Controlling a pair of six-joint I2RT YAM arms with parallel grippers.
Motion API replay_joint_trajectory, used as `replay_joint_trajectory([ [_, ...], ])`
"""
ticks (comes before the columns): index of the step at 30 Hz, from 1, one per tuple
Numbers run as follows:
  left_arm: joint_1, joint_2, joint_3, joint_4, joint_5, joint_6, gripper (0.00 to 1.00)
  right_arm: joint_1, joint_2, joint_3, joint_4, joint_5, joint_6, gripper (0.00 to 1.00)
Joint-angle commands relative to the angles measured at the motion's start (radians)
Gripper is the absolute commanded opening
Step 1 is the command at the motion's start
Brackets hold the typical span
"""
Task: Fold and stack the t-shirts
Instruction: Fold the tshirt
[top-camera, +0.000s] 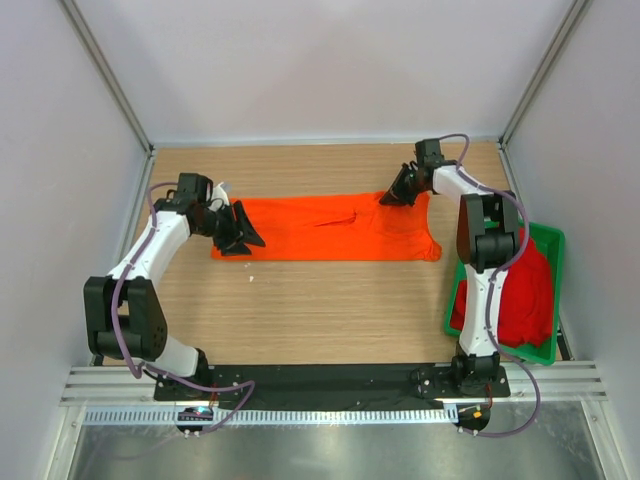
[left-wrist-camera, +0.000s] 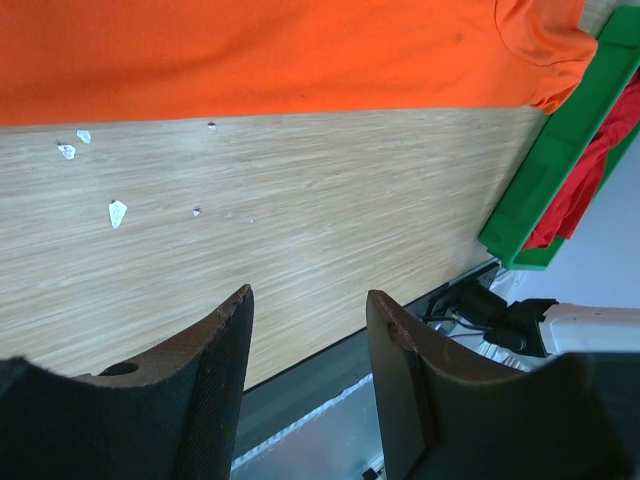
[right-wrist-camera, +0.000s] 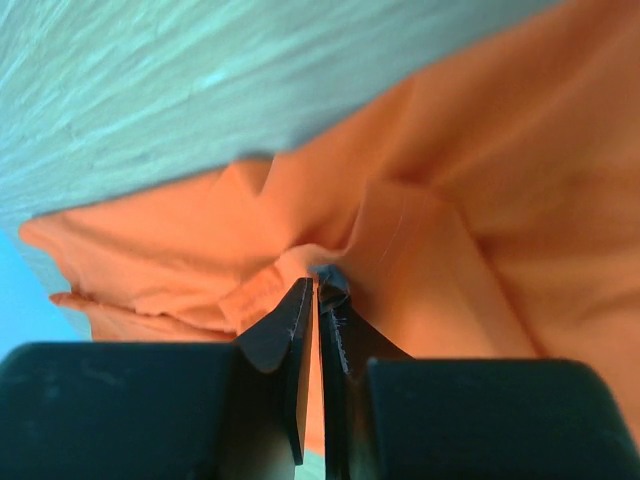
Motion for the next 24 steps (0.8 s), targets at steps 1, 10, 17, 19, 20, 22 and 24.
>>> replay_joint_trajectory([
  [1,-0.002,-0.005,0.046,-0.023,0.009,0.015,0.5,-0.013,0.046,0.065,0.066,-0.024,0.003,0.14],
  [10,-0.002,0.0,0.066,-0.041,0.003,0.018,0.5,-0.013,0.126,0.133,0.066,-0.078,0.043,0.15],
  [17,-0.004,0.0,0.066,-0.044,-0.003,0.024,0.5,-0.013,0.071,0.281,-0.179,0.015,-0.069,0.24],
  [19,-0.002,-0.003,0.064,-0.046,-0.006,0.024,0.51,-0.011,0.041,0.343,-0.286,0.037,-0.109,0.28],
  [20,-0.002,-0.003,0.063,-0.044,-0.008,0.024,0.51,-0.013,0.026,0.348,-0.308,0.049,-0.115,0.29],
  [22,-0.004,-0.008,0.06,-0.041,-0.003,0.023,0.51,-0.013,-0.041,0.32,-0.348,0.083,-0.123,0.31],
  [24,-0.004,-0.012,0.055,-0.032,0.003,0.015,0.51,-0.016,-0.093,0.244,-0.363,0.101,-0.127,0.31],
])
